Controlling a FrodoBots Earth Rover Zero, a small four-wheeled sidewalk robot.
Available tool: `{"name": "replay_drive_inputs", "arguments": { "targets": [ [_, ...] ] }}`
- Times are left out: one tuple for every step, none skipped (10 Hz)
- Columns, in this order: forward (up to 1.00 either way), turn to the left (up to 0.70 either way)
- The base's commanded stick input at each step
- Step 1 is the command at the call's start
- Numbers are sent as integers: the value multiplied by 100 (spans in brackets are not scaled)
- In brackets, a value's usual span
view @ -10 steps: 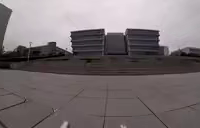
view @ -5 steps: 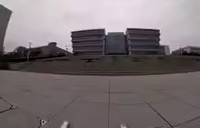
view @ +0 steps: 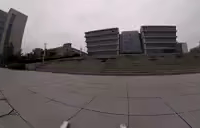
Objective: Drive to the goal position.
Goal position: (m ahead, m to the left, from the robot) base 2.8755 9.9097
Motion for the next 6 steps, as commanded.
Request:
{"name": "replay_drive_inputs", "arguments": {
  "targets": [
    [70,0],
    [70,0],
    [70,0],
    [70,0],
    [70,5],
    [70,16]
  ]
}}
